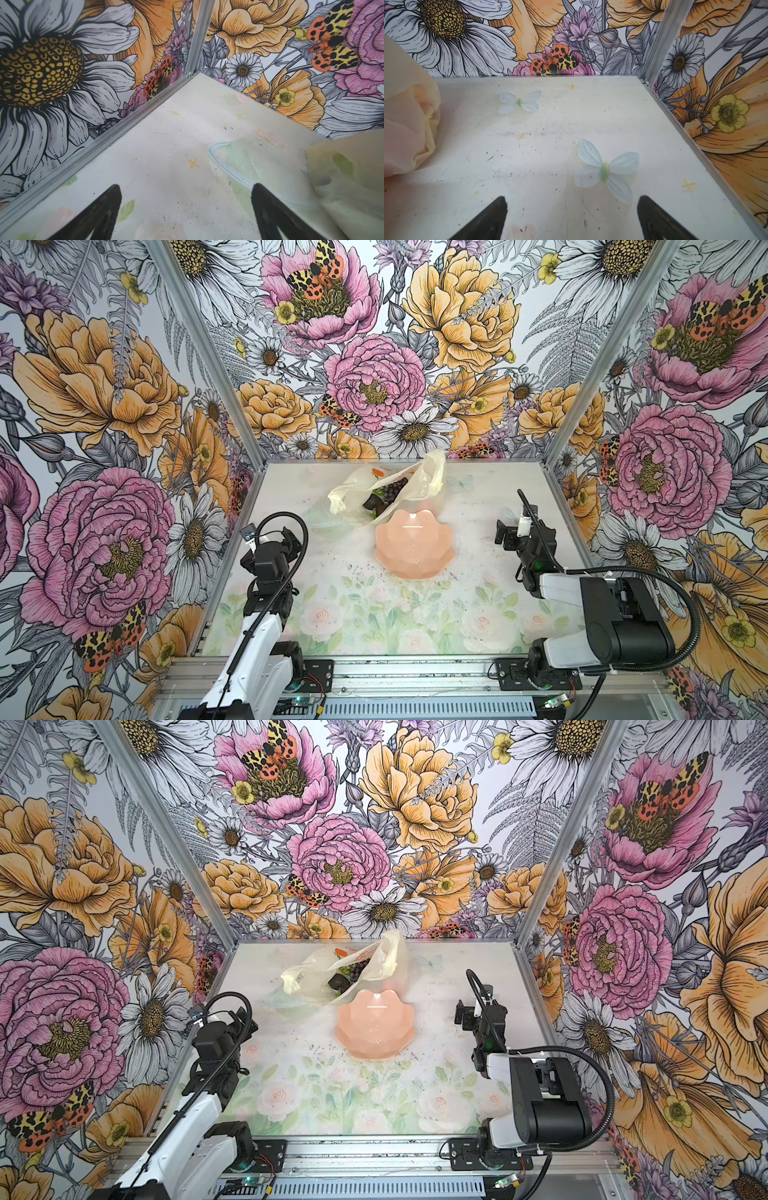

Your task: Place the fruits into the plastic bag

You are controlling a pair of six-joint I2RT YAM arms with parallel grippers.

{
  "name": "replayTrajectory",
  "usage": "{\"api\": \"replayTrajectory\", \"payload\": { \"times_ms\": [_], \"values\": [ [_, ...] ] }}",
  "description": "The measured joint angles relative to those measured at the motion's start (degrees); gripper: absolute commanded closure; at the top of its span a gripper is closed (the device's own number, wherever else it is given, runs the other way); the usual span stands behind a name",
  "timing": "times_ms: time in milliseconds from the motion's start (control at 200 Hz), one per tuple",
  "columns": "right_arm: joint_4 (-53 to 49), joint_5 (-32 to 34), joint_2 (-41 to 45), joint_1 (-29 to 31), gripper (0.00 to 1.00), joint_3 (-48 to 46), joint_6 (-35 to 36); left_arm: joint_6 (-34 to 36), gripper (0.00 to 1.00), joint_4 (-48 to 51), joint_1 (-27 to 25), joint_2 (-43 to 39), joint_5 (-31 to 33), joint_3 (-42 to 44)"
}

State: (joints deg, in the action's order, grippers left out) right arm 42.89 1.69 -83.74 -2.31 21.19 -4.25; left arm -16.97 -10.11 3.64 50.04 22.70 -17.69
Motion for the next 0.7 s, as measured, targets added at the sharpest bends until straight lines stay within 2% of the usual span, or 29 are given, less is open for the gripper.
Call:
{"api": "replayTrajectory", "payload": {
  "times_ms": [220, 435, 625, 700],
  "values": [
    [6.4, 0.0, -3.72, -0.04, 0.01, -0.63, -0.66, 1.2, 0.01, -14.91, -0.24, 15.58, 2.23, 2.05],
    [6.88, -0.46, -3.74, -1.09, 0.01, -0.61, -1.09, 5.79, 0.01, -27.96, -0.94, 29.09, 0.85, -1.42],
    [6.88, -0.87, -3.74, -1.16, 0.01, -0.61, -1.25, 10.32, 0.01, -34.49, -2.93, 33.31, -2.47, -3.08],
    [6.84, -0.96, -3.74, -1.16, 0.01, -0.61, -1.25, 11.96, 0.01, -40.04, -3.26, 36.04, -5.01, -2.58]
  ]
}}
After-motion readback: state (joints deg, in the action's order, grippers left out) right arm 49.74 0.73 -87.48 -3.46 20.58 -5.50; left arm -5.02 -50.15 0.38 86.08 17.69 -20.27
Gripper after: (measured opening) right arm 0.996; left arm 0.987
